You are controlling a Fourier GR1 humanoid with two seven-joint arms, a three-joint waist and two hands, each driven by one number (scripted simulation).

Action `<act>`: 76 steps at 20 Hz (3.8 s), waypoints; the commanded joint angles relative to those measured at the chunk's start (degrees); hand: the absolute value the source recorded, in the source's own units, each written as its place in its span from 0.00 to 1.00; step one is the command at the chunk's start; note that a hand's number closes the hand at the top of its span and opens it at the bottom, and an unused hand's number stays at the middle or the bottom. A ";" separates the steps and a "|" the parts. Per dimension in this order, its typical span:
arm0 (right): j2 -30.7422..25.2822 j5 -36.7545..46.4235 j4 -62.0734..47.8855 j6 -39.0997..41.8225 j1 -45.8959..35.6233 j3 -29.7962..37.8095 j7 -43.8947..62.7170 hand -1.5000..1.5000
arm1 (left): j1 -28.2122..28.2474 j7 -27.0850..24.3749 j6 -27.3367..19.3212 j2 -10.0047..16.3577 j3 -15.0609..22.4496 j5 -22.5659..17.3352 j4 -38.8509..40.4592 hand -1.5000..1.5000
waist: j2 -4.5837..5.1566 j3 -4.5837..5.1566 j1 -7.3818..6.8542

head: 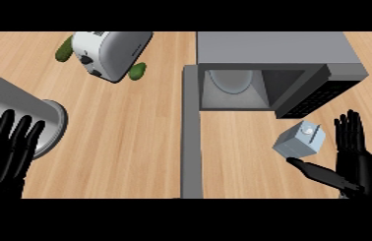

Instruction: Pick up the milk, place it into the microwave and close the microwave

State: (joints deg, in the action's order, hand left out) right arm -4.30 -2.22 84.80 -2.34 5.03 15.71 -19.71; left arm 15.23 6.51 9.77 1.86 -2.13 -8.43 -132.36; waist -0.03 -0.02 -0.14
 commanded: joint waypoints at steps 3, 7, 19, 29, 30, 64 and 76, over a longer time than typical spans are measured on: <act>0.56 1.31 -12.63 -0.52 -3.49 0.33 -9.07 0.00 | 3.12 1.57 0.08 -1.26 1.32 1.10 -4.25 0.00 | 0.01 0.00 -0.20; -1.50 -3.88 -23.43 4.67 -5.93 4.33 -15.49 0.00 | 2.17 0.52 0.81 -0.51 -1.37 -0.08 -1.58 0.00 | 0.05 -0.01 -0.25; -7.20 -2.21 -55.24 5.24 -19.35 7.16 -32.97 0.00 | 1.67 -2.01 -1.26 -1.80 4.20 5.42 -0.10 0.00 | 0.14 -0.04 -0.38; -6.60 2.61 -63.77 3.99 -23.23 4.60 -47.32 1.00 | 5.09 -4.20 2.80 -0.54 -0.74 -0.49 -0.93 0.00 | 0.25 -0.09 -0.94; -5.81 1.76 -63.60 6.13 -23.19 4.73 -46.81 1.00 | 6.50 -2.76 1.00 -1.81 2.01 1.41 -3.64 0.00 | 0.21 -0.11 -0.94; 4.30 6.75 -27.79 -17.97 -24.51 -21.67 -12.81 1.00 | 5.55 -3.35 8.23 1.14 -9.84 -7.26 3.16 0.00 | 0.16 0.02 -0.91; -2.35 10.08 -55.82 -21.15 -51.66 -10.17 -8.05 1.00 | 4.31 -1.96 9.24 1.82 -10.72 -8.17 2.66 0.00 | 0.56 -0.03 -1.86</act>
State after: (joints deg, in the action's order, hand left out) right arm -4.18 8.11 37.67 -23.31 -38.92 2.08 -27.92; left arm 18.86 5.40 17.44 3.37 -12.49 -16.25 -130.08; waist 0.40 -0.04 -1.60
